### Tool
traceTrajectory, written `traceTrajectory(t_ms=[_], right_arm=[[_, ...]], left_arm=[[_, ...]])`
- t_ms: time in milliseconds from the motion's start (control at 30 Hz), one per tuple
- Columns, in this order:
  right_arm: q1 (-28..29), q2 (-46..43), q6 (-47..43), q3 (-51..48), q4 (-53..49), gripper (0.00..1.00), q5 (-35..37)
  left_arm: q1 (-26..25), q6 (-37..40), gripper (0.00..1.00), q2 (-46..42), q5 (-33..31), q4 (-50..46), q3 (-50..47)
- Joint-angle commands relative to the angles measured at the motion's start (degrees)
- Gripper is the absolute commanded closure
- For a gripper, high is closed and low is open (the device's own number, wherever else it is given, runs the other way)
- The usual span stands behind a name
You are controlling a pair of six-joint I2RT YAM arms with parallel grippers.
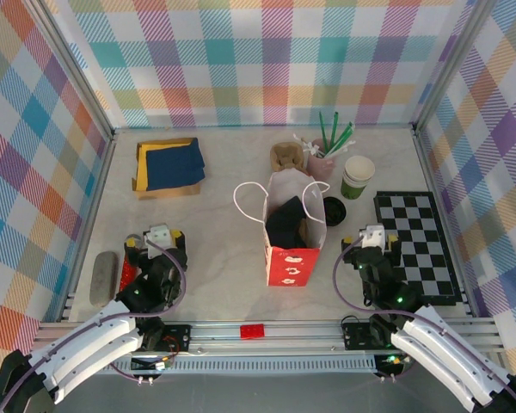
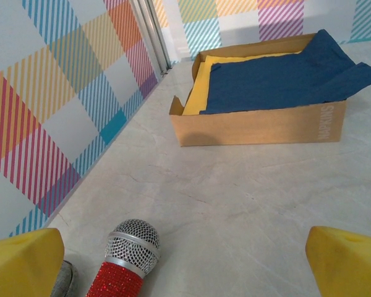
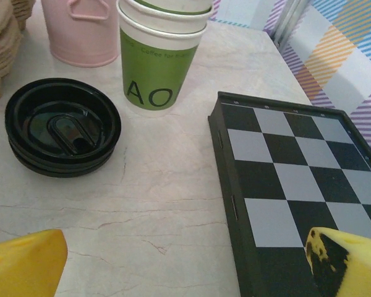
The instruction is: Pack the takeout coffee
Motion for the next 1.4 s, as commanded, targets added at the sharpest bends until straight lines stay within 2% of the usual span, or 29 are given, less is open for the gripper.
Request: traceTrajectory(t_ms=[0,300,500,833,867,1367], right_arm=[[-1.4,-0.3,0.5,-0.6,5.2,0.01,0.9],[-8.8,5.4,-0.4,-1.2,12.7,0.01,-5.6],[-9.6,9.6,-1.0,-1.1,17.4,0.01,-6.0],[-12.0,10.7,-2.9,-3.3,25.2,0.01,-6.6],[-12.4,11.0,-2.9,-3.3,25.6,0.01,-8.5],[-16.5,16.4,-4.5,-4.5,35.4,0.01,-12.2]], left_arm=[[2.0,0.6,0.00,0.2,1.6,4.3,-0.8],[4.6,1.0,0.00,2.6,4.5,7.8,-1.0],[5.5,2.1,0.00,2.4,5.1,11.0,-2.1],[7.1,2.7,0.00,2.6,5.5,14.8,-3.2],[7.2,2.8,0.00,2.6,5.7,15.2,-3.3],[8.8,4.2,0.00,2.3,5.9,22.1,-5.8]])
